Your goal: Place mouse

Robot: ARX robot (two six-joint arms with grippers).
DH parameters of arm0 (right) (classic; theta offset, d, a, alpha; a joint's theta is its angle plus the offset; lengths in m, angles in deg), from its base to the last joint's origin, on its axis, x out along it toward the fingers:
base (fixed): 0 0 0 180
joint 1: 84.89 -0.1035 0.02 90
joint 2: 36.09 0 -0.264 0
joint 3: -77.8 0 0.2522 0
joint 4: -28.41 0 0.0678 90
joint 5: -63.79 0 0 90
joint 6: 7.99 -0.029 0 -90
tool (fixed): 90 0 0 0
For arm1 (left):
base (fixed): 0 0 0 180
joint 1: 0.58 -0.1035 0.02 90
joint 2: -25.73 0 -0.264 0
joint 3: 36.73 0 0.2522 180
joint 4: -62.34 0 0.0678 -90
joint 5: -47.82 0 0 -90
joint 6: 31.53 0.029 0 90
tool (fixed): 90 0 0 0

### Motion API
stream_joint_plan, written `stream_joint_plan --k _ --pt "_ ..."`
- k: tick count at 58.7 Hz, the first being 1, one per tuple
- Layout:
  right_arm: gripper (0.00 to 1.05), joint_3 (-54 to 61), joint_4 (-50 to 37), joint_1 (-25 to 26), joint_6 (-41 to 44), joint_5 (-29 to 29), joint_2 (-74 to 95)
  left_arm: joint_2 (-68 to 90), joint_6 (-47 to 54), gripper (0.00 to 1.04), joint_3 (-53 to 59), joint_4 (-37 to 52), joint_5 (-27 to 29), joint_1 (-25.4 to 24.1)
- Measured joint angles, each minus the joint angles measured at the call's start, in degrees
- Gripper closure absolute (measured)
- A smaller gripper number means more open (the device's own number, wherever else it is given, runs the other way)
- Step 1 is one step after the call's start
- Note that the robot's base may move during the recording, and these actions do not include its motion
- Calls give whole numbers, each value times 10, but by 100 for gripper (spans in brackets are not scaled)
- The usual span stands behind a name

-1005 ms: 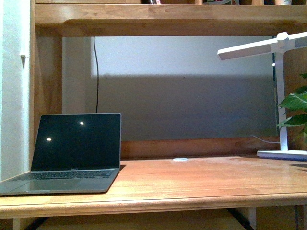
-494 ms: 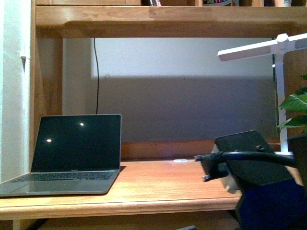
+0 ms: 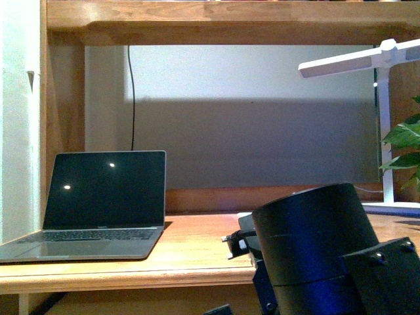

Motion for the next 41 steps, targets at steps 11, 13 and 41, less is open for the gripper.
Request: stream_joint_plan --k 11,13,41 --pt "7 -40 35 37 -10 10 33 0 0 8 0 0 0 0" --pt "7 -45 42 44 -13 14 37 0 0 8 0 0 0 0" --pt "7 -81 105 79 -56 58 76 0 0 8 0 0 0 0"
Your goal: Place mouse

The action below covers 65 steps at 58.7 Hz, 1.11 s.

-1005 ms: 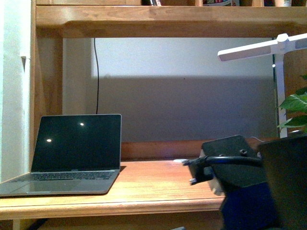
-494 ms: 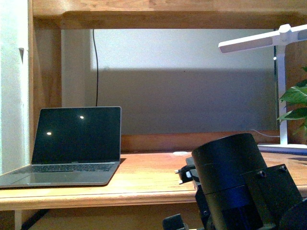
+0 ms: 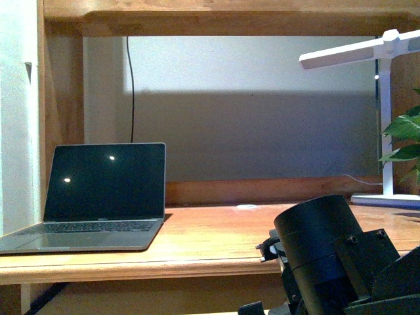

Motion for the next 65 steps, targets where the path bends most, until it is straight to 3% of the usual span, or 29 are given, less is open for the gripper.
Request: stream_joint_plan --k 9,25,28,44,65 --pt "7 -6 10 3 -14 8 6 0 0 8 0 0 0 0" --pt "45 -6 10 3 -20 23 7 0 0 8 0 0 0 0" --pt "48 -6 9 5 -21 27 7 0 0 8 0 0 0 0" --pt "49 -4 11 17 -35 42 -9 0 0 8 0 0 0 0" --pt "49 -13 76 68 -57 55 -111 0 0 8 0 0 0 0"
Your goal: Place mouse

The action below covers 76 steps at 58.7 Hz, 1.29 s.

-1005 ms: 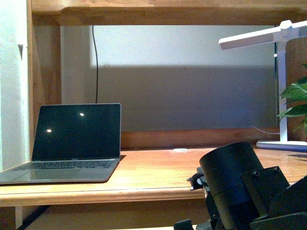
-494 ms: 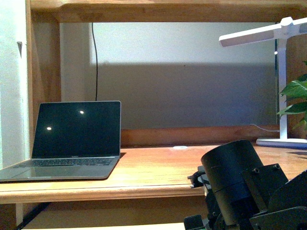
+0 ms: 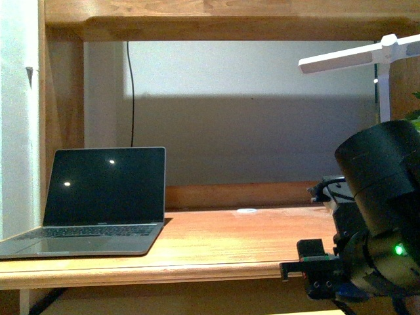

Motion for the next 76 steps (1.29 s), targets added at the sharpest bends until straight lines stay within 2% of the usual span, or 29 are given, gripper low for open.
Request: stream_joint_plan --k 17,59,76 --pt "49 -99 44 -16 -2 -19 12 0 0 8 0 0 0 0" --pt "49 -577 217 -78 25 -121 347 0 0 8 0 0 0 0" --pt "49 -687 256 -93 24 -122 433 0 0 8 0 0 0 0"
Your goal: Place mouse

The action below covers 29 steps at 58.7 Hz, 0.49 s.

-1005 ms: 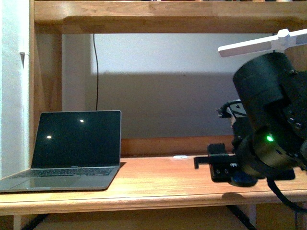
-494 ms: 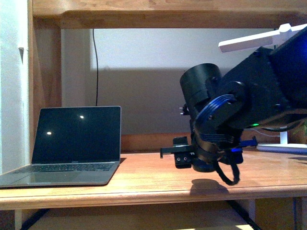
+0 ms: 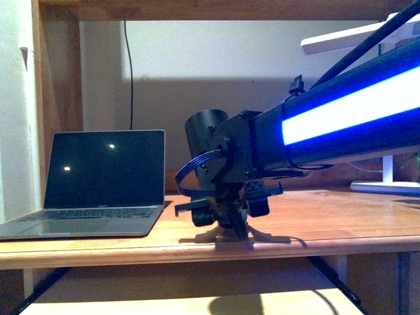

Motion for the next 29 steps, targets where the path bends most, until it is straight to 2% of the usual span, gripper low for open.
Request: stream_joint_plan --k 19,29 --pt "49 -5 2 -7 0 12 5 0 0 8 0 0 0 0" --pt "24 -5 -3 -7 -3 30 5 0 0 8 0 0 0 0"
